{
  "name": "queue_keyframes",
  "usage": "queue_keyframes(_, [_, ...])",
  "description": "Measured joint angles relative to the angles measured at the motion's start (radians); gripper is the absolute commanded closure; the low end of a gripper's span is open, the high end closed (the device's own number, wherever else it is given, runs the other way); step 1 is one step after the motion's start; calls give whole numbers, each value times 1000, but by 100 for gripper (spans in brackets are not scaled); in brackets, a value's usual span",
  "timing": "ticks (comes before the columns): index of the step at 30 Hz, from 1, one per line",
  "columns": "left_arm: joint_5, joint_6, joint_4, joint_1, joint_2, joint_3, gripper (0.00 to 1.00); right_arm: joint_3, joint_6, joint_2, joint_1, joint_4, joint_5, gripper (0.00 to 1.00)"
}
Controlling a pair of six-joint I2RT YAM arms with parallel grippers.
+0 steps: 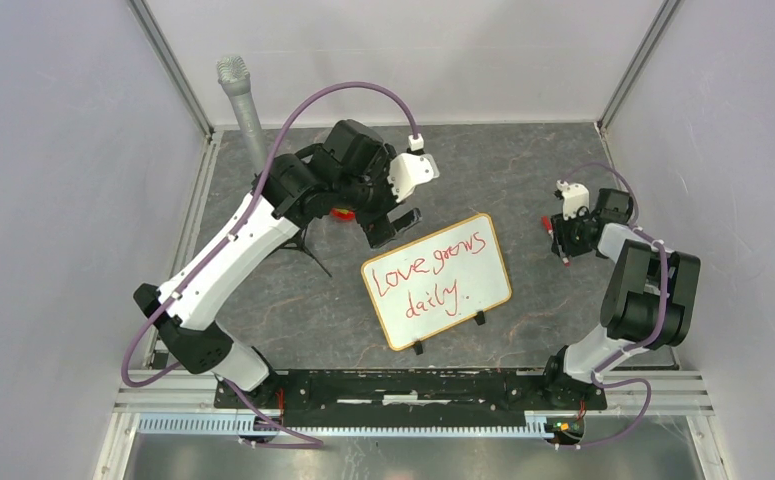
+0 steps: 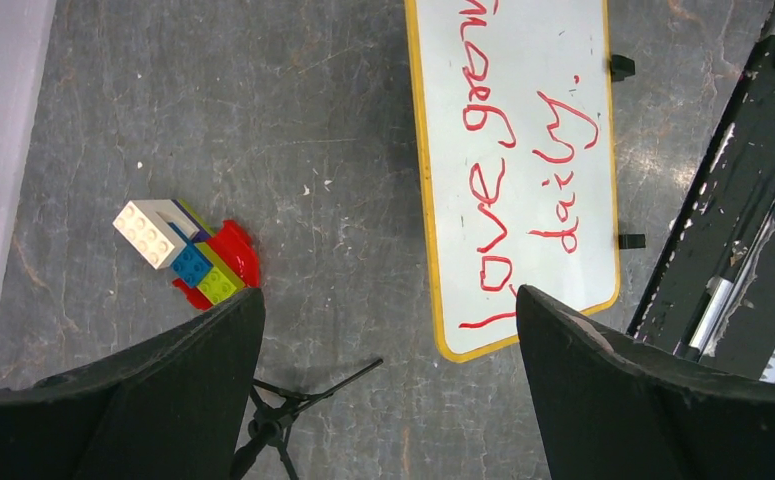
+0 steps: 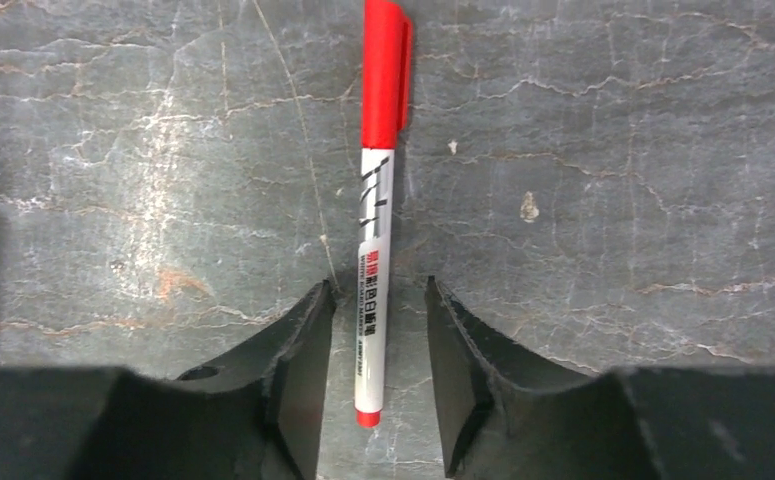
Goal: Write a sentence on the whiteboard
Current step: Place the whiteboard marker at the center of the board, then reset both arms
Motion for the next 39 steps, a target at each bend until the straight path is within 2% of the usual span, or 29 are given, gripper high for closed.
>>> queue_keyframes(2, [0,-8,0,6,-2,0,0,7,-6,5,0,1,5,41])
queue_keyframes(5, [0,-17,-2,12,-10,0,0,19,-12,6,0,-10,7,19])
queue_keyframes(7, [-2,-27,-2,16,-18,0,0,34,-14,5,0,-31,3,10])
queue_keyframes(18, [-95,-106,21,69,-106,0,0,260,-10,-156,27,-170,-87,5])
queue_keyframes(19, [-100,-117,27,86,-122,-1,0,283,-8,-179,35,-177,-100,2])
queue_keyframes(23, [-114,-153,47,163,-203,-27,0,328,8,-284,100,-199,-139,2])
queue_keyframes(29, [-87,-199,63,298,-338,-101,0,387,37,-424,270,-261,-197,2])
queue_keyframes(39, [-50,-264,75,488,-562,-247,0,395,122,-588,385,-332,-279,2])
